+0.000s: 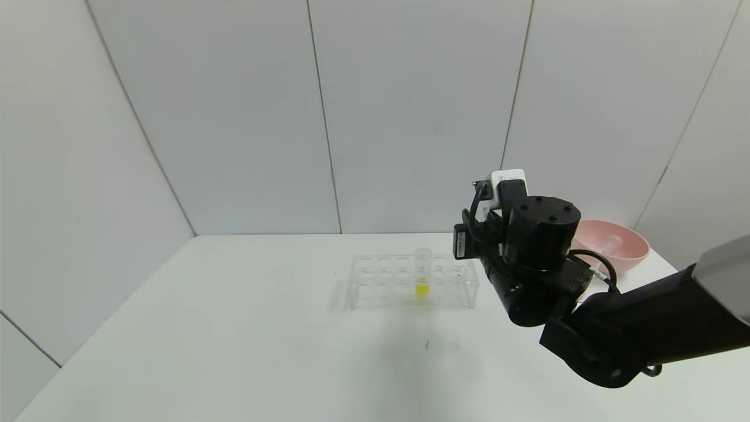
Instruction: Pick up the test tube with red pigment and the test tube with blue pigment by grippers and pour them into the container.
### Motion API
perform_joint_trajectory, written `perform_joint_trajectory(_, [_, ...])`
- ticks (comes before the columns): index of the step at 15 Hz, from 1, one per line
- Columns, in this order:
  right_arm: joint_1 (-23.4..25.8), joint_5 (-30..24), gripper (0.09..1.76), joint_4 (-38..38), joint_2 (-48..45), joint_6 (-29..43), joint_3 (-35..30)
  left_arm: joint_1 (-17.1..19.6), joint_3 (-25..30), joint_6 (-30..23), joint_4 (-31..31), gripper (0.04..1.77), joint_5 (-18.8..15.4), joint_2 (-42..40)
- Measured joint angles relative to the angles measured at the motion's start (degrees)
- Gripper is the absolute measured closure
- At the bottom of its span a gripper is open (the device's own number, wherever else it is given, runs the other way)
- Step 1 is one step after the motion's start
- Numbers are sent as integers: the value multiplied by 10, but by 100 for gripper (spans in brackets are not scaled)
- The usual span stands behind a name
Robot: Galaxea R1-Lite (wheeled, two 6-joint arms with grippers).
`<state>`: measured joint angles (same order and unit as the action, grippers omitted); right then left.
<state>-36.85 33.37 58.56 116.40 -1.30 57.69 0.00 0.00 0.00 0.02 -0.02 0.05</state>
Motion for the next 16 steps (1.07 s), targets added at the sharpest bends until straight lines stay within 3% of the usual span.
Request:
perform_joint_trajectory(3, [6,-55,135,-52,-42,34,-29,0,0,0,0,5,0,0])
perform_joint_trajectory(7, [76,-220,135,-96,-148,59,-119,0,0,0,0,5,0,0])
perform_joint_trajectory(12, [276,-461,135,-159,-270,53,-203,0,0,0,0,5,0,0])
perform_joint_trajectory(16, [459,-659,135,-216,-312,-29,-207,0,0,0,0,5,0,0])
